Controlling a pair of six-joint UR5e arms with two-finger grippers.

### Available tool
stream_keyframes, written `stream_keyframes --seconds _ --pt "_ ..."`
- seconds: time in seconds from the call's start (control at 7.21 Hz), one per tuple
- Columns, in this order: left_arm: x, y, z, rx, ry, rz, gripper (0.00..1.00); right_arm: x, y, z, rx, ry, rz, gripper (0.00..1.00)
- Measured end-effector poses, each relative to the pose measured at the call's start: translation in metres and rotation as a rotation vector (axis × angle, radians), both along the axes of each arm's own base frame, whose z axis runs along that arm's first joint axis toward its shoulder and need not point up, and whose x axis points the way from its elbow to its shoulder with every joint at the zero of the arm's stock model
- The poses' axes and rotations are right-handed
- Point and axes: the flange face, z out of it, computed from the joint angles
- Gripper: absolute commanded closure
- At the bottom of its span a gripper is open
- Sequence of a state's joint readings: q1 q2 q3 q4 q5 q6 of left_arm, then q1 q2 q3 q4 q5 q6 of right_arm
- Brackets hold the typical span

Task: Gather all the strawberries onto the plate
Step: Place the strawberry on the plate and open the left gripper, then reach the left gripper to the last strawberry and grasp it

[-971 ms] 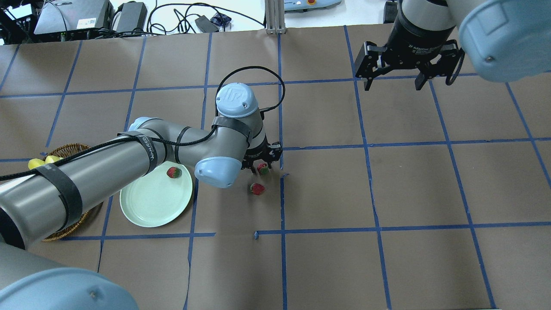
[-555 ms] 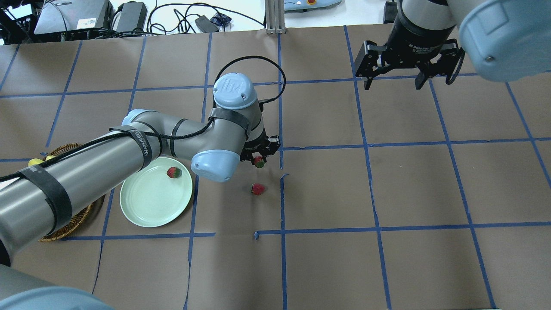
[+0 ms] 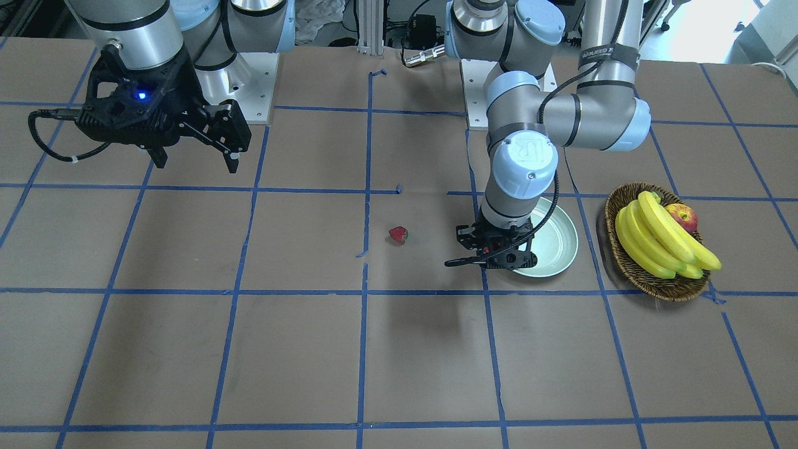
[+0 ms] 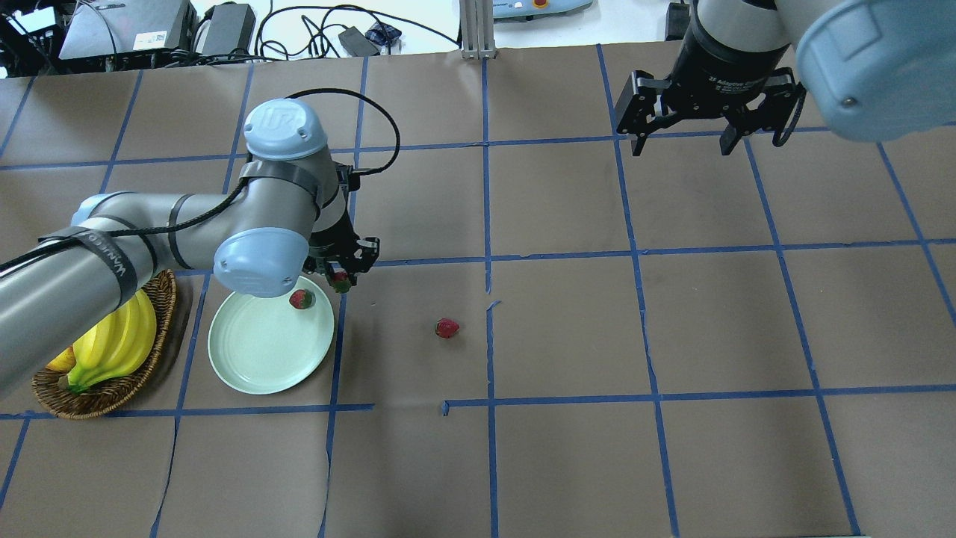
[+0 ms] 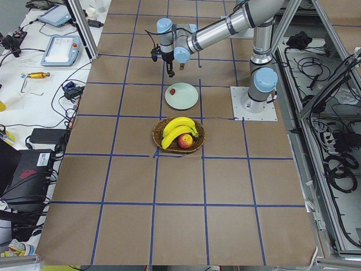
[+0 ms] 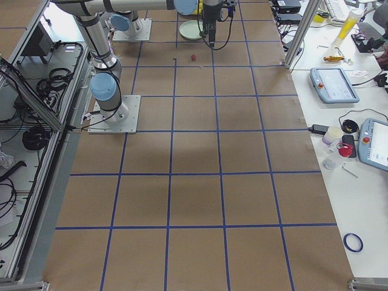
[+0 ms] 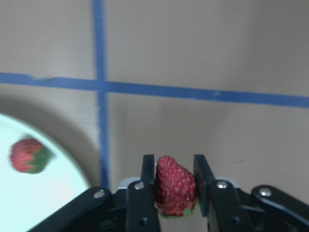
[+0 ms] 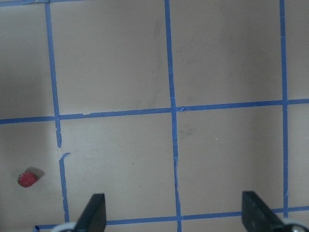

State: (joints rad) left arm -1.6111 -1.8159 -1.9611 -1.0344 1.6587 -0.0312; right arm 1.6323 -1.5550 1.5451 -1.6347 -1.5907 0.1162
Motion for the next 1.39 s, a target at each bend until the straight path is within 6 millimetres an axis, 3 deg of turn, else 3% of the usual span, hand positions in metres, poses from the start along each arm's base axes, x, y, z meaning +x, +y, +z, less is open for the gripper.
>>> stream_keyframes --seconds 0.14,0.28,0.42,0.56,0.83,0.97,1.11,1.39 --pt "0.027 0.014 0.002 0.019 -0.005 -0.064 0.90 0.000 0.000 0.000 0.001 0.000 0.001 0.00" --pt "0.052 0.030 -0.003 0.048 -0.007 -0.098 0.68 0.001 0.000 0.000 0.001 0.000 0.001 0.00" --pt "0.072 0.045 -0.014 0.074 -0.009 -0.109 0.12 0.001 0.000 0.000 0.001 0.000 0.001 0.00" --pt "0.083 0.056 -0.022 0.088 -0.009 -0.112 0.00 0.001 0.000 0.000 0.001 0.000 0.002 0.00" --pt "0.084 0.058 -0.018 0.067 -0.012 -0.089 0.00 0.001 0.000 0.000 0.002 0.000 0.001 0.00" --pt "0.071 0.054 -0.009 0.033 -0.010 -0.045 0.00 0.001 0.000 0.000 0.002 0.000 0.001 0.00" --pt "0.043 0.049 0.003 -0.009 -0.004 0.000 0.01 0.001 0.000 0.000 0.002 0.000 0.001 0.00" --pt "-0.042 0.047 0.020 -0.066 0.038 0.097 0.07 0.001 0.000 0.000 0.001 0.000 0.001 0.00"
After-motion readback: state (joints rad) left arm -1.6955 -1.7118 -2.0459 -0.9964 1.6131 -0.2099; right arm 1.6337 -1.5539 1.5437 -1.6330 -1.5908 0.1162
